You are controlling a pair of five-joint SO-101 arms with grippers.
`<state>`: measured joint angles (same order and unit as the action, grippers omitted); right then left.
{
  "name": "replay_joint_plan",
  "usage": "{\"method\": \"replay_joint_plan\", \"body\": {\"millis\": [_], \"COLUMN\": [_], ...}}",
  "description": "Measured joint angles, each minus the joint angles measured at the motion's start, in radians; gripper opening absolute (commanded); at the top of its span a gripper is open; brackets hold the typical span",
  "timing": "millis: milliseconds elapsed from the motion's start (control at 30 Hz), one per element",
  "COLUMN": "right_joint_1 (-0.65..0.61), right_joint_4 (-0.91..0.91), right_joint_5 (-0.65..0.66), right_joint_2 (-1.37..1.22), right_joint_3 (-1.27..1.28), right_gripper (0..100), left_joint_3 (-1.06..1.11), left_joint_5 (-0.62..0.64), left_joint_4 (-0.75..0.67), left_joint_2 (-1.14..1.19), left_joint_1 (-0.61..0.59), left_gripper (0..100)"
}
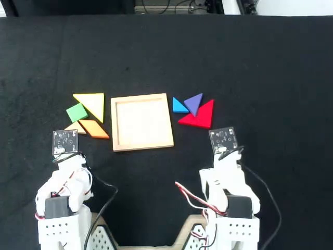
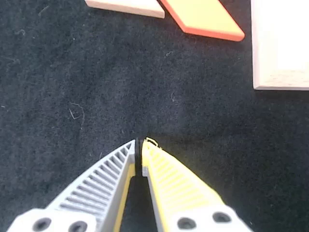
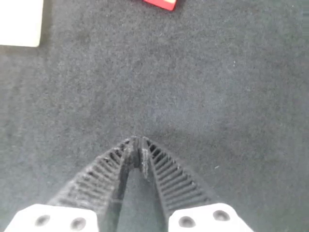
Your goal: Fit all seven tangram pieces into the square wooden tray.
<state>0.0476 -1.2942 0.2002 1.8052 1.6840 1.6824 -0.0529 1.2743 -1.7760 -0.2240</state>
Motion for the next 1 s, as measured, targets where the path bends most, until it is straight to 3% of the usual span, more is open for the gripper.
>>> {"method": "replay_joint_plan", "body": {"millis": [200, 400, 567, 667, 767, 900, 1000], "right_joint_1": [-0.021, -0.025, -0.005, -0.003, 0.028, 0.072, 0.060], "right_joint_4": [0.000, 0.008, 0.153, 0.265, 0.296, 0.264, 0.166], "right_joint_5": [-0.002, 0.000, 0.063, 0.172, 0.235, 0.239, 0.241], "right_joint_2": [0.000, 0.000, 0.000, 0.000, 0.000, 0.000, 0.000], "right_joint_3": [0.000, 0.000, 0.000, 0.000, 0.000, -0.041, -0.135], "right_gripper": [1.1, 1.1, 1.1, 1.2, 4.7, 15.0, 17.0], "left_joint_3": [0.000, 0.000, 0.000, 0.000, -0.006, -0.058, -0.158], "left_joint_5": [0.000, 0.000, 0.000, 0.000, 0.000, -0.018, -0.028], "left_joint_4": [0.000, 0.000, 0.000, -0.023, -0.095, -0.192, -0.204], "left_joint_2": [0.000, 0.000, 0.000, 0.000, -0.002, -0.002, -0.002], "left_joint_1": [0.078, 0.269, 0.382, 0.376, 0.292, 0.143, 0.052], "left_gripper": [3, 3, 3, 3, 3, 3, 3]}}
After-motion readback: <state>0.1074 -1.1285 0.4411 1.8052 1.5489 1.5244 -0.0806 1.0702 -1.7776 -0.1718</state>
